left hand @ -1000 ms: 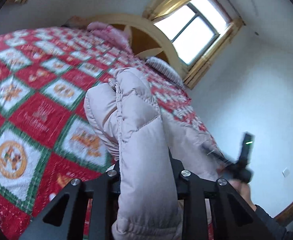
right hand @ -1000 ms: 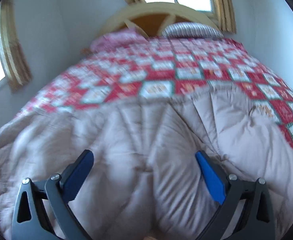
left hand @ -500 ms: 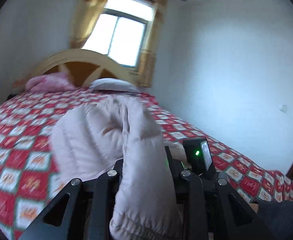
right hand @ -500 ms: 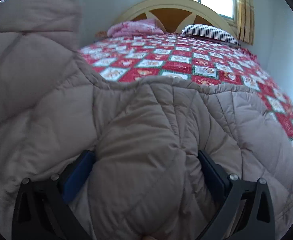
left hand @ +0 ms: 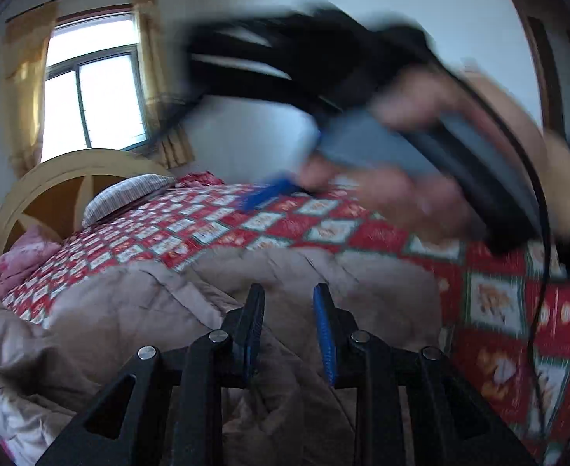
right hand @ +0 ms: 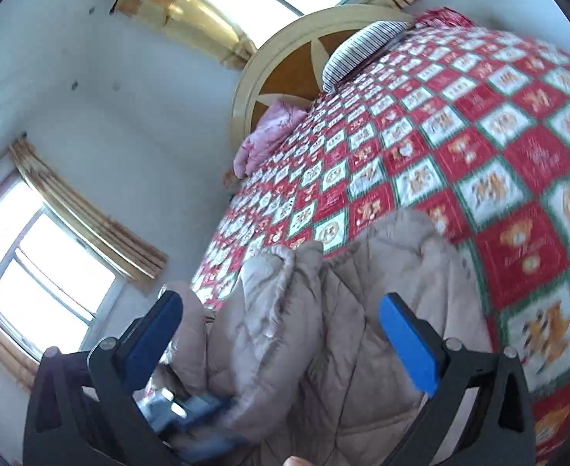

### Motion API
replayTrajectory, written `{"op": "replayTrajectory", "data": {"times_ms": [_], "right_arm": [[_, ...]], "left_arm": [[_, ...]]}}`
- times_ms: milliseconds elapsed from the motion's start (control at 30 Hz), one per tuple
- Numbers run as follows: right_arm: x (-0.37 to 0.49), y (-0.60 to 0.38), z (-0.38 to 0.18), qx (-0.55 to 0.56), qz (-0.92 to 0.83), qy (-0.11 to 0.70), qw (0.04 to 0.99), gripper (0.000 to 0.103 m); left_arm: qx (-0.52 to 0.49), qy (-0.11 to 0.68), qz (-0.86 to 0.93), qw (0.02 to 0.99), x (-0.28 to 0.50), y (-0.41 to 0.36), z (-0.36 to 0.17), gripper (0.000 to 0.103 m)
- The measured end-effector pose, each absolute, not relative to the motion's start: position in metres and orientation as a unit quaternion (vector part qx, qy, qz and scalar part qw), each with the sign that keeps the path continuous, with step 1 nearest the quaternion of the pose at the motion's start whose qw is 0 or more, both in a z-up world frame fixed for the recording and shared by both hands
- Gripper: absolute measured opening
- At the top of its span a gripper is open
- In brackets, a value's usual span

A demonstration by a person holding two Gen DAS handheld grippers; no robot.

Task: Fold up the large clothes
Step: 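Grasp the jacket bundle with the right gripper while the left gripper releases it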

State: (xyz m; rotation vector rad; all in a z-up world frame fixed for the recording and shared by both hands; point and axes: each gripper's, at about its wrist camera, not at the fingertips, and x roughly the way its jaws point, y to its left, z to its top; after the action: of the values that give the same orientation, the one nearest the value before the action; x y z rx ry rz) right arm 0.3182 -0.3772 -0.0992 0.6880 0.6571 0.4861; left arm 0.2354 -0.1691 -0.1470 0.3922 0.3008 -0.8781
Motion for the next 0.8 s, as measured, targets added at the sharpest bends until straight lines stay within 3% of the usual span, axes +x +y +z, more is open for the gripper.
{"op": "replayTrajectory", "data": {"times_ms": [233, 333, 367, 433, 467, 533, 567, 633, 700, 800], "right_arm": [[0.361, -0.260, -0.060, 0.131, 0.331, 0.418, 0.836, 0.102], [0.369, -0.191, -0.066, 0.035, 0.373, 0.483, 0.792, 0.091], [0.374, -0.169, -0.073, 0.003, 0.373, 0.502, 0.781, 0.083], [0.382, -0.146, -0.090, -0.045, 0.362, 0.535, 0.762, 0.055], [0.383, -0.138, -0.096, -0.056, 0.362, 0.546, 0.754, 0.030], [0.384, -0.138, -0.095, -0.061, 0.370, 0.543, 0.752, 0.018], [0.382, -0.143, -0.090, -0.053, 0.371, 0.537, 0.756, 0.015], [0.374, -0.156, -0.072, -0.041, 0.372, 0.515, 0.771, 0.012], [0.366, -0.174, -0.057, -0.031, 0.360, 0.493, 0.791, 0.011], [0.358, -0.210, -0.045, -0.015, 0.328, 0.474, 0.817, 0.010]], "left_arm": [[0.203, 0.139, -0.429, 0.869, 0.234, -0.186, -0.159, 0.027], [0.204, 0.133, -0.430, 0.869, 0.237, -0.185, -0.157, 0.027], [0.209, 0.130, -0.426, 0.870, 0.233, -0.183, -0.156, 0.027], [0.217, 0.126, -0.421, 0.872, 0.223, -0.178, -0.149, 0.028], [0.219, 0.122, -0.420, 0.872, 0.217, -0.175, -0.146, 0.028], [0.217, 0.105, -0.416, 0.877, 0.196, -0.162, -0.128, 0.028], [0.214, 0.096, -0.415, 0.879, 0.187, -0.155, -0.120, 0.032], [0.196, 0.082, -0.415, 0.884, 0.169, -0.139, -0.100, 0.051], [0.158, 0.052, -0.413, 0.896, 0.151, -0.111, -0.075, 0.083], [0.110, 0.021, -0.382, 0.917, 0.148, -0.075, -0.043, 0.090]]}}
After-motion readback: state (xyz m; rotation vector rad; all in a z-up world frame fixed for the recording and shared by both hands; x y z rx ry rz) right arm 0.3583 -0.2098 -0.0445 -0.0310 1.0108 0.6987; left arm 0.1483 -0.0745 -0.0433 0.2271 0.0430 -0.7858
